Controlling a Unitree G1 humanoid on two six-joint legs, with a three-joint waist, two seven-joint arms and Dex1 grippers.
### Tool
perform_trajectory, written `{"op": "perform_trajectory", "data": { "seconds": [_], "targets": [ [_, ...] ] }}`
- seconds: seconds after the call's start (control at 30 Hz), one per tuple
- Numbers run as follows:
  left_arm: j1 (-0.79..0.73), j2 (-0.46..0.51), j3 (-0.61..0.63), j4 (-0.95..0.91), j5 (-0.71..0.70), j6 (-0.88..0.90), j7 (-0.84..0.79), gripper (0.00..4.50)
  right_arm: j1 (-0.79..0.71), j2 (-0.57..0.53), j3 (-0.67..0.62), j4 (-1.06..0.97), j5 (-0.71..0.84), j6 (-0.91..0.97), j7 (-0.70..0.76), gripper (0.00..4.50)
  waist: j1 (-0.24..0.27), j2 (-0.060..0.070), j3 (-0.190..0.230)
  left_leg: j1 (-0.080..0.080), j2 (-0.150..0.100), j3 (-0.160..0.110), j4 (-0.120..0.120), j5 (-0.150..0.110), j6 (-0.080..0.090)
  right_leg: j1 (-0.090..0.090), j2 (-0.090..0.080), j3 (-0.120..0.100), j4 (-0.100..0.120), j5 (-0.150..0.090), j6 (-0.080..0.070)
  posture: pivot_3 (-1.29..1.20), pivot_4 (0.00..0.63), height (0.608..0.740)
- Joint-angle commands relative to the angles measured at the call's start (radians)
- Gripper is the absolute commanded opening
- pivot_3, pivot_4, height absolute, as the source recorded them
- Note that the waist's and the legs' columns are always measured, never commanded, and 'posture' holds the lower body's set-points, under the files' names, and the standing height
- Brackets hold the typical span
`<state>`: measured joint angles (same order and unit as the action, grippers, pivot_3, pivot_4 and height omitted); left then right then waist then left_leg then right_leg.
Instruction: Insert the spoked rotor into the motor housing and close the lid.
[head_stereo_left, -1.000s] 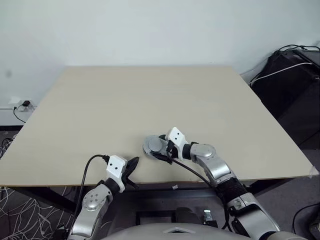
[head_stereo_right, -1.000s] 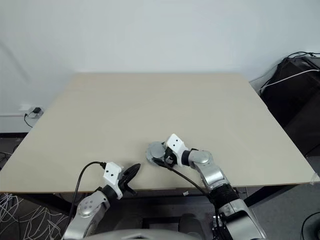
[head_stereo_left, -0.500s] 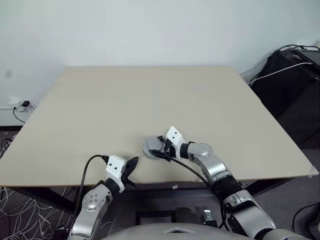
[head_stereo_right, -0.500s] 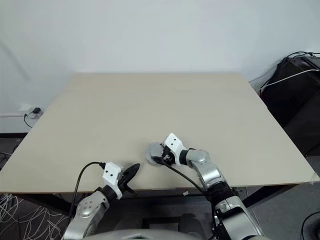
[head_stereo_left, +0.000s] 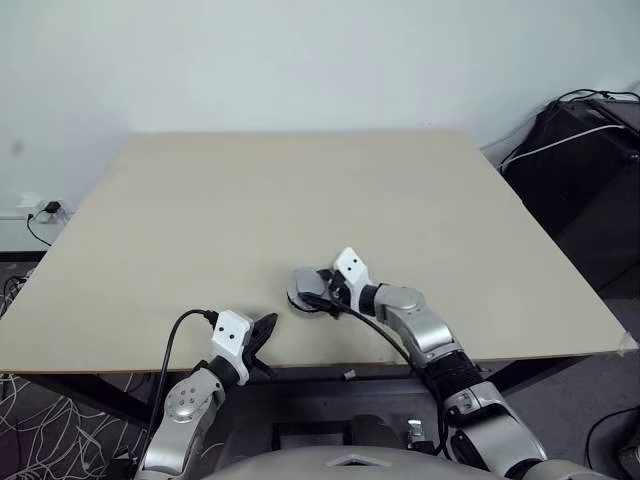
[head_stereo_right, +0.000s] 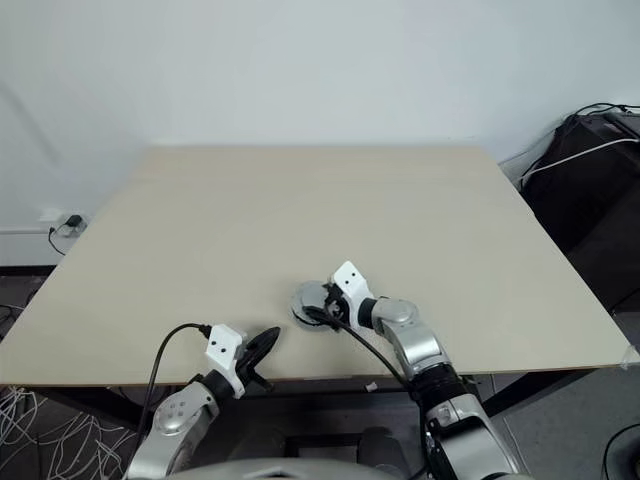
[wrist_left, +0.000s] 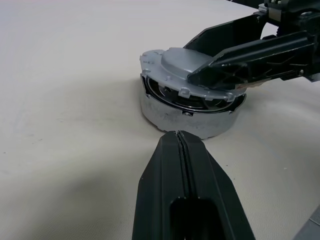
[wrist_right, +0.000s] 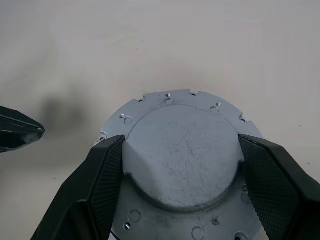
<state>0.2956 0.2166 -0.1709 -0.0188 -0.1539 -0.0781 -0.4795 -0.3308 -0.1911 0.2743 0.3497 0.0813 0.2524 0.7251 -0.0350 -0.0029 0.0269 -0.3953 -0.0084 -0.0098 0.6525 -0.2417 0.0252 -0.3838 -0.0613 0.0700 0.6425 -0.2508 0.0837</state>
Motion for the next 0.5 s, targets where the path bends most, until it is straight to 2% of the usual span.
{"op": "perform_trajectory", "data": {
  "seconds": [0.03,0.33,0.5],
  "targets": [
    [-0.014,-0.004,0.002,-0.013,0.008,-0.023,0.002,0.00,-0.014,-0.002,0.014,-0.026,-0.018,0.000,0.001,3.24,-0.001,0.000,0.000,0.000,0.000,0.000,0.000,0.000,0.000,0.000,0.000,0.000,0.000,0.000,0.000,0.00,0.000,0.740],
    [-0.012,-0.004,0.003,0.001,0.008,-0.033,-0.001,0.00,-0.027,-0.030,0.035,-0.006,-0.044,0.018,0.031,3.24,-0.001,0.002,-0.002,0.001,0.000,0.000,0.000,0.000,0.000,0.001,0.000,0.000,0.000,0.000,0.000,0.00,0.000,0.740],
    [-0.014,-0.005,0.002,0.010,0.008,-0.043,-0.002,0.00,-0.030,-0.024,0.031,0.001,-0.064,0.017,-0.009,3.24,0.000,0.002,-0.003,0.001,0.000,0.000,0.000,0.000,0.000,0.001,0.000,0.000,0.000,0.000,0.000,0.00,0.000,0.740]
  ]
}}
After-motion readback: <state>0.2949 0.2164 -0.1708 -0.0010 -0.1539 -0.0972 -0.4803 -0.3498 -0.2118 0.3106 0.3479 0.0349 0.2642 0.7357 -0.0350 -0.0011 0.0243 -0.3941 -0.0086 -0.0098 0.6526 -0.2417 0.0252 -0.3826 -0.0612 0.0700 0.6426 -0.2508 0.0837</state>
